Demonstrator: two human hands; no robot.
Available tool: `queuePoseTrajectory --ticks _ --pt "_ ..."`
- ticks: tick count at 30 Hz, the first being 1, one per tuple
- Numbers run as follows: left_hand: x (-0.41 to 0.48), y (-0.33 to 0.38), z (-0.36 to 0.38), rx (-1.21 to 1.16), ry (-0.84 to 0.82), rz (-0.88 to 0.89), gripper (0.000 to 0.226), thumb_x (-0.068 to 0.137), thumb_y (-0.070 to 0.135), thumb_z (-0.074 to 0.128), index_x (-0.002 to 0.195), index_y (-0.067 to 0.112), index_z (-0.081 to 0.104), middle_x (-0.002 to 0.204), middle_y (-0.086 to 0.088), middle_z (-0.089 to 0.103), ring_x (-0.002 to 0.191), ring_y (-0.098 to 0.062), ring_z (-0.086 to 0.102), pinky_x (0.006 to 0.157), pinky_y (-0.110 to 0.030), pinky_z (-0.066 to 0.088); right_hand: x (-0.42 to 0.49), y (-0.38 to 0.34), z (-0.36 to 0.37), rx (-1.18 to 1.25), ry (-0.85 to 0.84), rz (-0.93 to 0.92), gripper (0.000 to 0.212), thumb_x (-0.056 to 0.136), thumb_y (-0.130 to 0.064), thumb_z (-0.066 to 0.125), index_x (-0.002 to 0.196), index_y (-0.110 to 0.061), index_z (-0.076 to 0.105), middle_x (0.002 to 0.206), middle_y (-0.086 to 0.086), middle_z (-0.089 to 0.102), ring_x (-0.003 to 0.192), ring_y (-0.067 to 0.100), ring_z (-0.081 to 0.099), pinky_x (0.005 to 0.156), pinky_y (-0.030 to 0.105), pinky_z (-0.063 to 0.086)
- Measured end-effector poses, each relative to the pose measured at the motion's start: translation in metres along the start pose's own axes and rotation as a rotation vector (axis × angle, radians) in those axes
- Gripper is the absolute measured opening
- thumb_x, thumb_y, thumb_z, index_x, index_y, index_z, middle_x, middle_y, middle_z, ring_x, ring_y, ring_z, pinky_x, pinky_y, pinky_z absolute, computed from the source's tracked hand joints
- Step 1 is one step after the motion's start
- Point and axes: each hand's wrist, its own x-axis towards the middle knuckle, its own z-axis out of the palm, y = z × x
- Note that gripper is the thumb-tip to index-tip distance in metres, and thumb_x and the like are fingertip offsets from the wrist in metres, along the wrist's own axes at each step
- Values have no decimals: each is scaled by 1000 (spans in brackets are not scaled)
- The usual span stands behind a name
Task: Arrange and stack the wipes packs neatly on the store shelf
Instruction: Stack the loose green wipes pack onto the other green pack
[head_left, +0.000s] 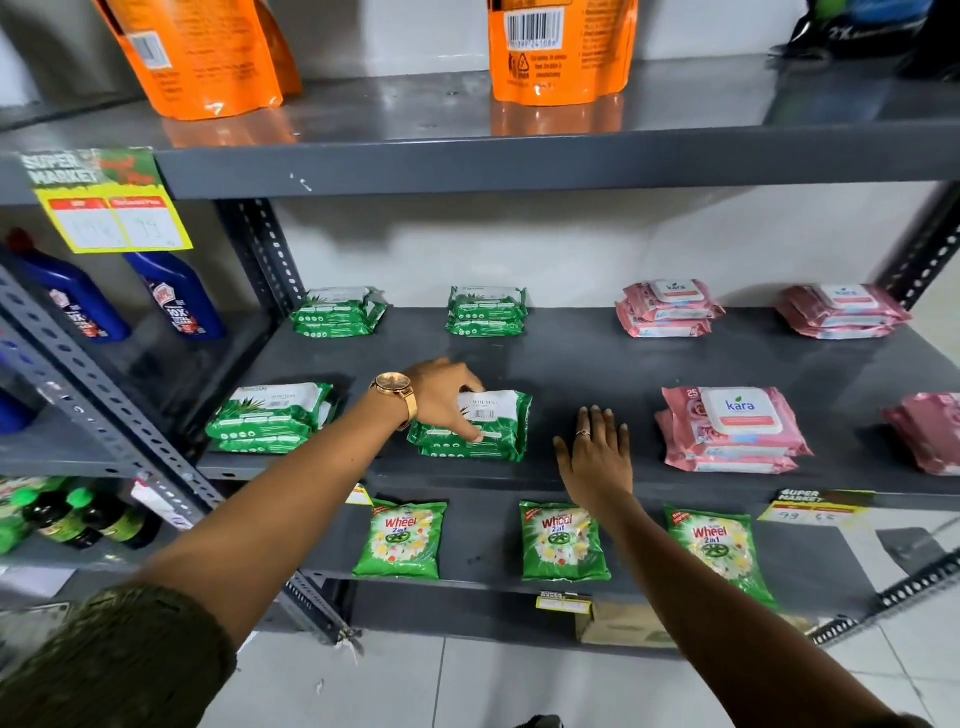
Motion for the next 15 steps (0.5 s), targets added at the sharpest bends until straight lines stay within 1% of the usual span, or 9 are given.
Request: queuePoseTrajectory --ticks 1,2,3,4,5,8,10,12,15 --pt "-3 1 2 -36 -40 -38 66 64 54 80 118 21 62 113 -1 68 107 -29 60 77 -32 50 0 -1 -8 43 -14 -21 66 98 -37 35 149 -4 9 161 14 10 149 29 -2 122 45 2" --pt "-7 2 5 -84 -83 -80 85 66 57 78 136 19 47 139 -2 53 129 -29 46 101 -37 44 -1 -2 -17 86 -8 -61 65 98 -33 39 148 -3 13 160 14 12 149 30 -2 122 46 3" --pt "-11 4 10 -147 -102 -116 99 70 61 72 147 17 28 154 -3 33 143 -27 27 117 -39 27 -3 -2 -27 121 23 -115 61 97 -29 42 147 -2 19 159 14 17 149 30 0 122 45 6" --pt "-14 7 16 -196 -70 -125 100 77 63 64 151 16 15 160 -4 15 147 -23 12 120 -39 12 -5 1 -39 148 75 -164 56 97 -27 43 145 -2 27 157 14 24 149 30 3 122 45 8" --pt "-16 11 24 -205 3 -126 93 86 62 53 152 14 9 161 -6 6 148 -22 3 120 -37 3 -8 4 -50 164 150 -189 51 97 -26 42 142 -2 34 154 14 31 148 30 7 122 45 11" --pt "-22 29 54 -101 255 -143 68 100 46 32 151 8 6 161 -10 4 148 -23 -2 120 -36 -1 -16 29 -85 110 391 -71 45 96 -24 43 134 2 44 147 18 42 147 36 12 120 49 14" --pt "-22 35 73 -77 346 -177 63 102 40 30 151 8 6 161 -11 5 148 -24 -3 121 -38 0 -16 51 -102 33 386 60 48 96 -21 43 136 5 41 150 20 37 147 39 7 120 51 9" --pt "-20 38 86 -33 367 -197 62 102 39 28 151 9 3 161 -10 2 148 -24 -4 122 -39 -2 -17 72 -111 -49 313 173 54 96 -23 40 143 3 30 156 17 26 147 39 0 120 54 1" --pt "-18 38 96 12 431 -200 61 102 38 27 151 11 3 161 -9 3 148 -23 -4 121 -39 -3 -19 95 -106 -144 252 195 59 98 -31 35 147 -3 20 159 12 19 147 37 -2 118 58 -4"
